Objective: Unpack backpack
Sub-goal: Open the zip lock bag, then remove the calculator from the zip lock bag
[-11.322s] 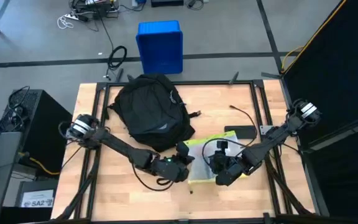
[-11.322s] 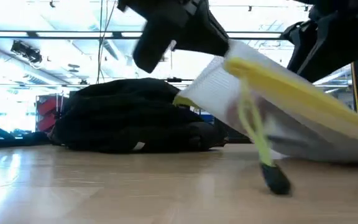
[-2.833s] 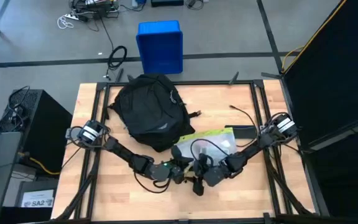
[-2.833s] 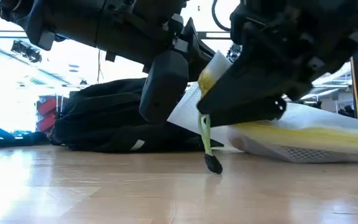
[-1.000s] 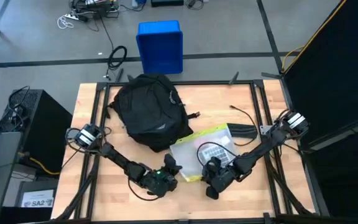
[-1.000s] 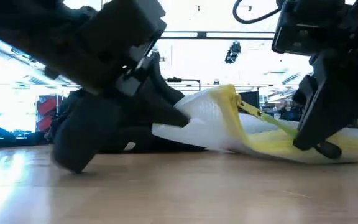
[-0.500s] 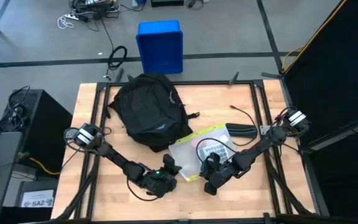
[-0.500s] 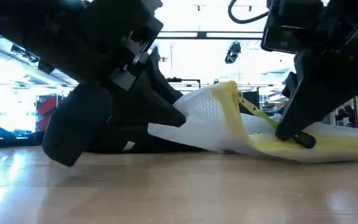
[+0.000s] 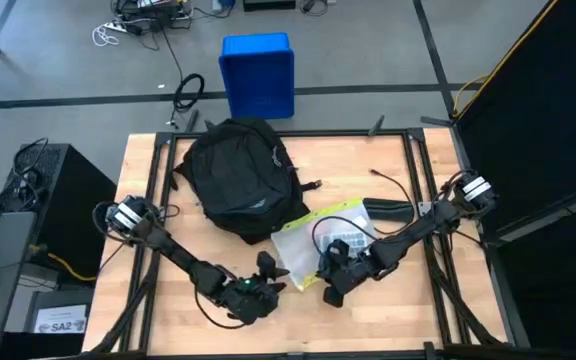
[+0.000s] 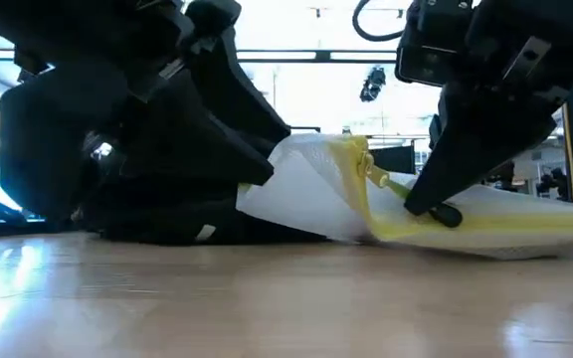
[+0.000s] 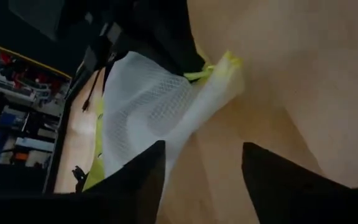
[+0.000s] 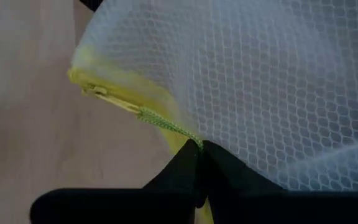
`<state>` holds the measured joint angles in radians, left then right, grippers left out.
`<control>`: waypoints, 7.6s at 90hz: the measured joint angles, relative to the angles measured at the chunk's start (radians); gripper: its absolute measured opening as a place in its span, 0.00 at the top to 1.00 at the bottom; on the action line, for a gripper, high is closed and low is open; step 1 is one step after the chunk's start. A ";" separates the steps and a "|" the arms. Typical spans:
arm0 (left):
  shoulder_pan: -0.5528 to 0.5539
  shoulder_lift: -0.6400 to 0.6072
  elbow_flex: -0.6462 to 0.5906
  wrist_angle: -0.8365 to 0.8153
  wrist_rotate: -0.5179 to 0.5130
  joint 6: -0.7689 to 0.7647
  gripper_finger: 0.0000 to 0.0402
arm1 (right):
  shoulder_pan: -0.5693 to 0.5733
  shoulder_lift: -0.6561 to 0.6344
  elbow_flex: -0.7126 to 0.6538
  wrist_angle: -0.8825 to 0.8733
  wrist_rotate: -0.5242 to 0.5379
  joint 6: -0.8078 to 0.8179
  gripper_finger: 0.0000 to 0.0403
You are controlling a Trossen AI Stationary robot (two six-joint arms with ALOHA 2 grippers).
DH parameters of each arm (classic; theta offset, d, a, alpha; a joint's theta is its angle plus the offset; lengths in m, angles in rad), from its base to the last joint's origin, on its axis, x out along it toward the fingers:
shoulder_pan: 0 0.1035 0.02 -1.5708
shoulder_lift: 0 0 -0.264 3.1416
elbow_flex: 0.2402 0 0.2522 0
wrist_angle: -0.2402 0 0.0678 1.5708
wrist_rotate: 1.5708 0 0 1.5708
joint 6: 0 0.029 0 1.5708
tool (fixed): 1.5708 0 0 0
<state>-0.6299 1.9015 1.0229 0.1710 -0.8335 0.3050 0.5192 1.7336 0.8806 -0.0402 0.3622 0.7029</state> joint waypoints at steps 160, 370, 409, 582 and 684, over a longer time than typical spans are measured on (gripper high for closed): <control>0.105 0.124 0.000 0.406 0.305 0.323 0.89 | -0.012 0.000 0.000 0.024 -0.035 -0.007 1.00; 0.024 -0.052 0.000 -0.167 0.184 -0.081 1.00 | 0.222 -0.213 0.000 -0.756 -0.074 0.444 0.69; 0.033 -0.052 0.000 -0.129 0.192 -0.072 1.00 | 0.238 -0.107 0.001 -0.209 -0.033 0.008 0.72; 0.041 -0.051 0.000 -0.107 0.229 -0.071 1.00 | 0.187 0.080 0.000 -0.126 0.486 -0.150 0.40; 0.041 -0.051 0.000 -0.104 0.237 -0.074 1.00 | 0.168 0.036 0.001 -0.202 0.499 0.043 0.55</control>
<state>-0.5884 1.8506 1.0225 0.0666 -0.5970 0.2306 0.6875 1.7700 0.8814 -0.2425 0.8610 0.7460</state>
